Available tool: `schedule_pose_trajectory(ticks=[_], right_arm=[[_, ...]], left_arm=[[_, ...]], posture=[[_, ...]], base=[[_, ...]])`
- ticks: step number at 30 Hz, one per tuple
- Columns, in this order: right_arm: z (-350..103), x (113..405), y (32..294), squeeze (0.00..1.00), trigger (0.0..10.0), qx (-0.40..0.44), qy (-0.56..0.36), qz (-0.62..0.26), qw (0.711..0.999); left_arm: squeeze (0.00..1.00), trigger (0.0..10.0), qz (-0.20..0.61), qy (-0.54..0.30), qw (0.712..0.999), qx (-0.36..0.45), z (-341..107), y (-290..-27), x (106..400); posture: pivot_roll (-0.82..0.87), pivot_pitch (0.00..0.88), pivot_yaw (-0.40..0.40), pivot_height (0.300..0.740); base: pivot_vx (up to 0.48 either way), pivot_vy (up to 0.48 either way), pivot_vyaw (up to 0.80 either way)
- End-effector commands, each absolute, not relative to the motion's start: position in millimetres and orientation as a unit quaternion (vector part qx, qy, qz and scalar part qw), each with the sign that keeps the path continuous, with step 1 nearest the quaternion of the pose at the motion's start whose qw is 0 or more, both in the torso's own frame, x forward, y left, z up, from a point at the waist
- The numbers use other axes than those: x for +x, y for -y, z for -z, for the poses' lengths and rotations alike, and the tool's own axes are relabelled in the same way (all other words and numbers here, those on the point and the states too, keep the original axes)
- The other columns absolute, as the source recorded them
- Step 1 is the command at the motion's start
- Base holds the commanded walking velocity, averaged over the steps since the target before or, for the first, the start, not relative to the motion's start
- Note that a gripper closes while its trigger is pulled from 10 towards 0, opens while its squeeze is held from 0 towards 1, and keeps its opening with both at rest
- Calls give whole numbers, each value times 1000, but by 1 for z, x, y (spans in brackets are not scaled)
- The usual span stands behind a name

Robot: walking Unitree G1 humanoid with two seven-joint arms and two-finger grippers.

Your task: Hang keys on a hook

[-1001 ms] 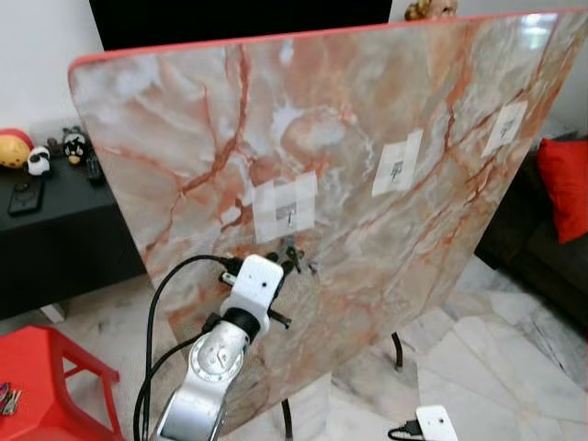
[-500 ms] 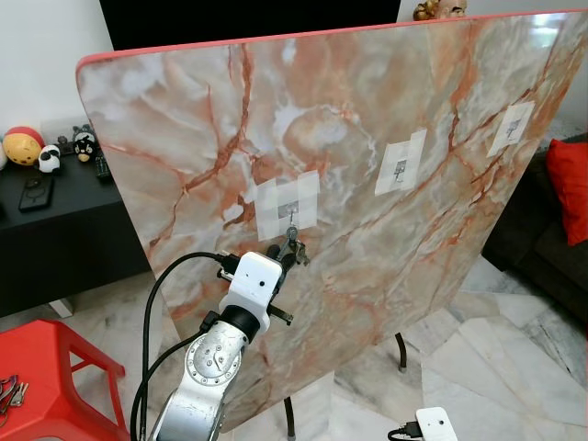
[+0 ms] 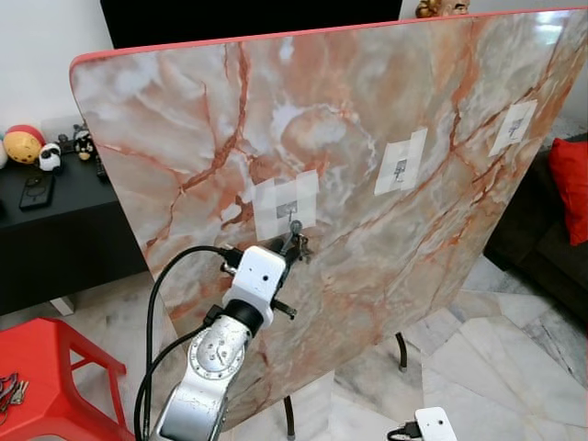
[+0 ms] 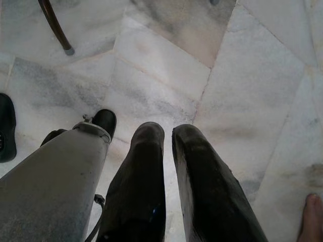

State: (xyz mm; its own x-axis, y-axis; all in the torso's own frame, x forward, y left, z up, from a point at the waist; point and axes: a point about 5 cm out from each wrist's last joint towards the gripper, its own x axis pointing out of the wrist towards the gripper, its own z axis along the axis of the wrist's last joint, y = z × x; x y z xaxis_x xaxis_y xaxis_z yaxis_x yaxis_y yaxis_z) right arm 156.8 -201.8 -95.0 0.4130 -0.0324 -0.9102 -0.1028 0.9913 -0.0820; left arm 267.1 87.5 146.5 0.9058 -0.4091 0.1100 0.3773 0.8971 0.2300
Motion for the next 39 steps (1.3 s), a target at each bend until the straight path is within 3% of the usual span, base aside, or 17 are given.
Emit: schedule_pose_trajectory(ticks=[1, 24, 39], right_arm=[[93, 160, 204, 0, 10000, -66, -536, -20, 842], [93, 160, 204, 0, 10000, -64, -535, -18, 842], [93, 161, 204, 0, 10000, -64, -535, -18, 843]], left_arm=[[0, 10000, 212, 95, 968, 97, -155, -83, 267], [0, 10000, 239, 73, 962, 107, -150, -72, 274], [0, 10000, 206, 69, 971, 102, -152, -77, 282]], posture=[[75, 0, -86, 740], [67, 0, -82, 740], [65, 0, -82, 740]], base=[[0, 0, 0], [0, 0, 0], [0, 0, 0]])
